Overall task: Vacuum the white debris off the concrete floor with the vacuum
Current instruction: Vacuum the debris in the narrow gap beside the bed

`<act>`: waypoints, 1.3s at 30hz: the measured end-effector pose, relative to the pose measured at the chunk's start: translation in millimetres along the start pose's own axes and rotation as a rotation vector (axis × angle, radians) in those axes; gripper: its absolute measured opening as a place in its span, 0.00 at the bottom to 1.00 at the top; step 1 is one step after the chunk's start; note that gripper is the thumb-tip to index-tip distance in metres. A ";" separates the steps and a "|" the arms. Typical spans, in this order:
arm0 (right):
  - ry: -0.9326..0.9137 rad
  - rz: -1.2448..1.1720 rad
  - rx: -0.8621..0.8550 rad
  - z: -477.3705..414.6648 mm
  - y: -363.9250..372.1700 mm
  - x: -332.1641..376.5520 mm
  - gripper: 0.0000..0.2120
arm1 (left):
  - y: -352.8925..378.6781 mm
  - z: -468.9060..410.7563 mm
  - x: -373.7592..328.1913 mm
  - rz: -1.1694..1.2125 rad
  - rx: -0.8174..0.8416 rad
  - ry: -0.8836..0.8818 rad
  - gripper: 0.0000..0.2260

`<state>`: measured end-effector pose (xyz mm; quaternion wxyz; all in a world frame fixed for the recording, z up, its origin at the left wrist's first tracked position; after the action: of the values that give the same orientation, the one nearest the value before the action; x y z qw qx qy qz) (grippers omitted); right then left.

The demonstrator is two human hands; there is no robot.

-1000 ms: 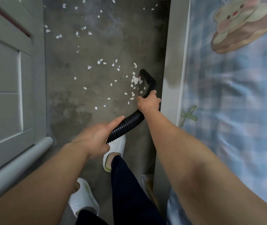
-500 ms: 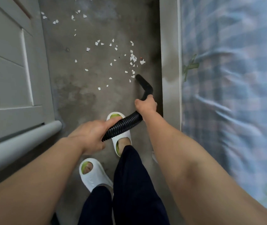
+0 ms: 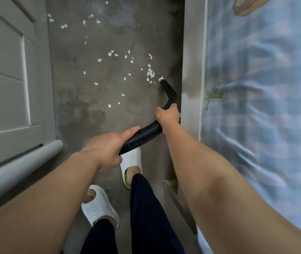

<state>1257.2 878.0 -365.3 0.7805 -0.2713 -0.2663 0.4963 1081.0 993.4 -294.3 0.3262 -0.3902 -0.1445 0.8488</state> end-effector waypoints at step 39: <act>-0.234 0.271 0.042 -38.2 -19.2 100.6 0.28 | -38.7 -43.1 -0.9 0.308 -0.053 -0.081 0.43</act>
<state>1332.2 957.4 -364.5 0.6755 -0.2289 -0.3060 0.6306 1131.1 1021.2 -302.6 0.1756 -0.3814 -0.1181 0.8999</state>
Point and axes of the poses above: each hand's wrist, its own z-axis away from the middle knuckle, its own y-axis out of the palm, x = y × z, the point moved 3 cm from there along -z, towards the middle knuckle, and after that the axes turned 7 degrees about z, right-handed, at the moved point
